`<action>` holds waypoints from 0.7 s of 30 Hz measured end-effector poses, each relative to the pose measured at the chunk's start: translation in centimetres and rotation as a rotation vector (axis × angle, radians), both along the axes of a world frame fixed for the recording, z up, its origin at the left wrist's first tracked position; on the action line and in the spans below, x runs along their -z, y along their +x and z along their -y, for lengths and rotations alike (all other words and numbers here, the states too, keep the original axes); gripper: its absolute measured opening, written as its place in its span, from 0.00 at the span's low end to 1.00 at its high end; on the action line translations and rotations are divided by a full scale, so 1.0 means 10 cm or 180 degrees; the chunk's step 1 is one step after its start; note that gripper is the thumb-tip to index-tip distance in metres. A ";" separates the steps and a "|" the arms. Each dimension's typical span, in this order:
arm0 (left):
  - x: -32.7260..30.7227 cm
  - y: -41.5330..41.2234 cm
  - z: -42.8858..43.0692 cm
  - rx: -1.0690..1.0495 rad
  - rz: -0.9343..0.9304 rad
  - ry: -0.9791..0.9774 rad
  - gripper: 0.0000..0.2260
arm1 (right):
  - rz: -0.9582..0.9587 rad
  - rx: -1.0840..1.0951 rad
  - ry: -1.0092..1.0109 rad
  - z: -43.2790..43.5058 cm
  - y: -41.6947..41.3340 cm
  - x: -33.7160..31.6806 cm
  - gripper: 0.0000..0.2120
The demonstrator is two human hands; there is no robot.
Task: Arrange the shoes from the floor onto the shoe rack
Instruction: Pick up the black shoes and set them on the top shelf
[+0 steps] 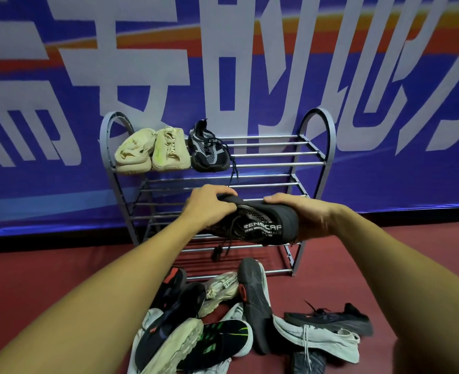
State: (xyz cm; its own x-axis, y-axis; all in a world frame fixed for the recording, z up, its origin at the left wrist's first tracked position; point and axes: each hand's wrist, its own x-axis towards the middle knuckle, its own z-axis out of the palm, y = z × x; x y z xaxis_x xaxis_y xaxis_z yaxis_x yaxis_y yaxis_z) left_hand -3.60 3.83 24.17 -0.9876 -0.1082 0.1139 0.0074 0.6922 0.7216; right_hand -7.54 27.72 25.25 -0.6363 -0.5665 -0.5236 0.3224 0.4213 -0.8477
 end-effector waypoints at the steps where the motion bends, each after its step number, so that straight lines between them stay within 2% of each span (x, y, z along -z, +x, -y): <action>1: -0.01 0.01 0.00 0.0049 -0.0030 0.0047 0.13 | 0.0019 -0.0016 -0.0046 -0.02 0.00 0.01 0.37; 3: -0.03 0.00 -0.02 0.0133 -0.0060 0.0285 0.16 | 0.0116 -0.0091 -0.0185 -0.08 -0.02 0.07 0.41; 7: -0.03 -0.03 -0.05 0.0502 0.0157 0.0906 0.25 | 0.0419 -0.0473 -0.0316 -0.21 -0.03 0.14 0.36; 10: -0.02 -0.02 -0.03 0.0520 0.0282 0.1190 0.31 | 0.0434 -0.0802 -0.0193 -0.29 -0.02 0.14 0.44; 16: -0.01 -0.05 0.08 -0.0017 0.0153 0.1610 0.30 | 0.0478 -0.0806 -0.0522 -0.33 0.06 0.06 0.41; 21: 0.00 -0.08 0.04 -0.0207 0.0244 0.1907 0.28 | 0.0385 -0.0438 -0.0509 -0.37 0.04 0.07 0.54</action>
